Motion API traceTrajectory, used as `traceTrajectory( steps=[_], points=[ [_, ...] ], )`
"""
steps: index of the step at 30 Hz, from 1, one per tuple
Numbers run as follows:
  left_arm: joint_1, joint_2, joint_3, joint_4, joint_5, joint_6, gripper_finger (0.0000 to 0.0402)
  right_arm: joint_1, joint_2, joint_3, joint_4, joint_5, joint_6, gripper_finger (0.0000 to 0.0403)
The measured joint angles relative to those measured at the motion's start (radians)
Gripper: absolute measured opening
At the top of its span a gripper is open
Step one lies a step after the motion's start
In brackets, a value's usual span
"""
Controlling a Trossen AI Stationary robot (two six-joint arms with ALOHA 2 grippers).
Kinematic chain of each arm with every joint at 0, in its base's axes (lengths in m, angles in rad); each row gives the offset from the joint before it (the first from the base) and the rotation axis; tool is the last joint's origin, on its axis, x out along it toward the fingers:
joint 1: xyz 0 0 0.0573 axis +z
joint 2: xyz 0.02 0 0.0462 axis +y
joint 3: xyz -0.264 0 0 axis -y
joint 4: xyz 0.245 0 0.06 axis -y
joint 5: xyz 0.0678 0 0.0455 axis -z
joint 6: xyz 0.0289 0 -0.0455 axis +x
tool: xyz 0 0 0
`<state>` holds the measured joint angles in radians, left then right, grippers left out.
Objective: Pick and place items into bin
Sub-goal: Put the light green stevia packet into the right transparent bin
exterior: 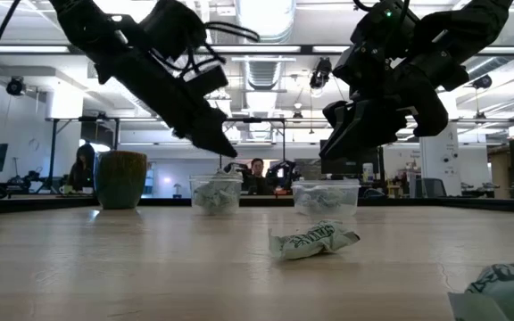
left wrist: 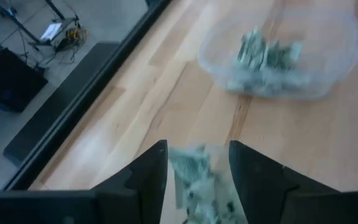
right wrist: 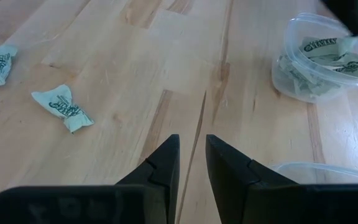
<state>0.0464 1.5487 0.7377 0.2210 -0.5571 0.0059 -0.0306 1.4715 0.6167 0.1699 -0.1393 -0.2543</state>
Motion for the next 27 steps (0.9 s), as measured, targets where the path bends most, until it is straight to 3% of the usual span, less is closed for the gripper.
traceTrajectory(
  steps=[5,12,20,27],
  points=[
    [-0.035,-0.078,-0.001,-0.009,0.013,0.000,0.0156,0.000,0.000,-0.001,0.000,-0.023,-0.001,0.0068],
    [-0.174,-0.206,-0.023,-0.103,0.071,-0.053,0.0156,0.015,0.000,-0.003,0.017,-0.242,-0.037,0.0068],
    [-0.358,-0.227,-0.041,-0.103,0.071,-0.053,0.0156,0.116,0.038,-0.003,0.107,-0.255,-0.069,0.0068],
    [-0.393,-0.240,-0.041,-0.101,0.048,-0.048,0.0156,0.171,0.142,0.000,0.271,-0.255,-0.068,0.0072]
  ],
)
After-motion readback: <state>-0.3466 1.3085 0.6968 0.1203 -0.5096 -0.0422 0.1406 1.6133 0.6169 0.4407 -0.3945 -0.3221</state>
